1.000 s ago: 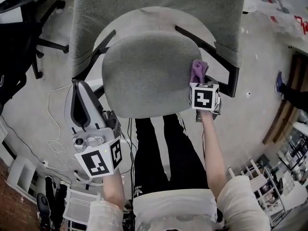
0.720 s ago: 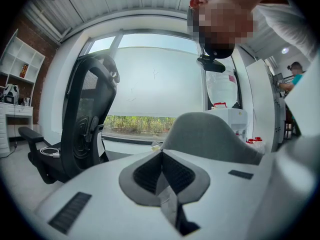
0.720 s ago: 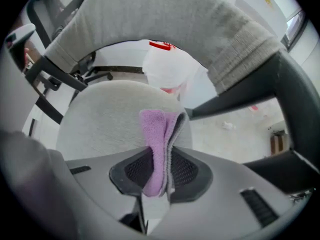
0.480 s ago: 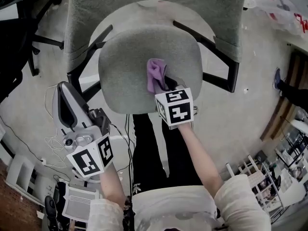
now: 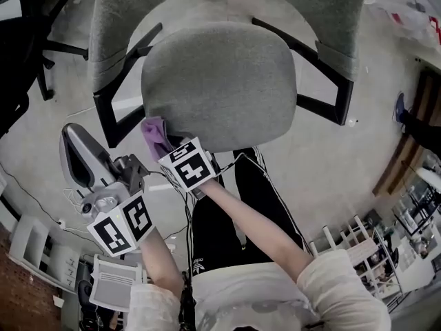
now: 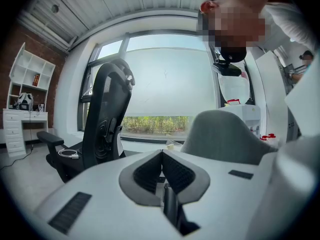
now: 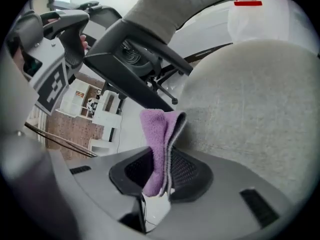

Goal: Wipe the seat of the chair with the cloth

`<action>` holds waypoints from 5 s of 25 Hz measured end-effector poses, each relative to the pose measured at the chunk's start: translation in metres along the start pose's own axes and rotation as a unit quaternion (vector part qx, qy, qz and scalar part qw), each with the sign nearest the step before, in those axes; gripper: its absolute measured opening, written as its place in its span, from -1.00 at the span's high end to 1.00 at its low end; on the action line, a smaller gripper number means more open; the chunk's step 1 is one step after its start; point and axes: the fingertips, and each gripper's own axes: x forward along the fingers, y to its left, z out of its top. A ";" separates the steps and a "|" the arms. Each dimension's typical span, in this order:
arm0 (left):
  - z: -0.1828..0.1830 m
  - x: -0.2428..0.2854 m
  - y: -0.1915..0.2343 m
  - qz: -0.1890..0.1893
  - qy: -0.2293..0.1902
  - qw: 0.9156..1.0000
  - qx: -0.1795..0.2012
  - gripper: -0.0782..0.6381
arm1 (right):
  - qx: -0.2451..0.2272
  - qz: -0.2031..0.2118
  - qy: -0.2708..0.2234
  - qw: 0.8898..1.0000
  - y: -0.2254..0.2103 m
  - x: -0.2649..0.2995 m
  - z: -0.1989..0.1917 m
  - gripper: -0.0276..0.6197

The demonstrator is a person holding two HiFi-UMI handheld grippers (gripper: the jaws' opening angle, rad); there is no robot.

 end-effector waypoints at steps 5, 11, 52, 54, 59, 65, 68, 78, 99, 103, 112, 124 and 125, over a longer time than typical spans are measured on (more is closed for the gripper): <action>0.000 0.001 -0.001 -0.001 -0.004 1.000 -0.003 0.74 | -0.001 -0.021 0.025 0.999 -0.018 0.008 -0.022 0.63; 0.001 0.008 -0.006 -0.013 -0.004 1.000 -0.004 0.75 | -0.005 -0.040 0.016 0.999 -0.038 -0.009 -0.030 0.63; 0.015 0.022 -0.089 -0.095 -0.012 0.995 0.017 0.75 | 0.045 -0.369 0.013 0.928 -0.287 -0.268 -0.107 0.63; 0.030 0.021 -0.094 -0.097 -0.021 0.995 0.027 0.75 | 0.041 -0.361 0.004 0.931 -0.271 -0.271 -0.093 0.63; 0.103 0.022 -0.114 -0.104 -0.061 0.992 0.043 0.75 | -0.012 -0.336 -0.083 0.938 -0.210 -0.293 0.012 0.63; 0.219 0.027 -0.136 -0.108 -0.118 0.987 -0.009 0.75 | -0.092 -0.311 -0.256 0.911 -0.101 -0.373 0.180 0.63; 0.287 0.010 -0.154 -0.128 -0.143 0.981 -0.024 0.75 | -0.115 -0.289 -0.336 0.889 -0.025 -0.439 0.218 0.63; 0.411 -0.076 -0.211 -0.212 -0.198 0.957 0.002 0.75 | -0.228 -0.198 -0.553 0.777 0.189 -0.623 0.230 0.63; 0.440 -0.165 -0.218 -0.246 -0.248 0.937 0.024 0.75 | -0.292 -0.212 -0.611 0.705 0.243 -0.669 0.149 0.63; 0.441 -0.170 -0.216 -0.243 -0.251 0.937 0.025 0.75 | -0.302 -0.223 -0.595 0.711 0.242 -0.660 0.148 0.63; 0.434 -0.174 -0.217 -0.255 -0.243 0.936 0.005 0.75 | -0.301 -0.223 -0.590 0.715 0.239 -0.659 0.146 0.63; 0.436 -0.171 -0.218 -0.257 -0.242 0.936 -0.001 0.75 | -0.306 -0.222 -0.582 0.719 0.239 -0.659 0.149 0.63; 0.436 -0.171 -0.218 -0.257 -0.243 0.935 -0.001 0.75 | -0.307 -0.222 -0.582 0.719 0.239 -0.658 0.150 0.63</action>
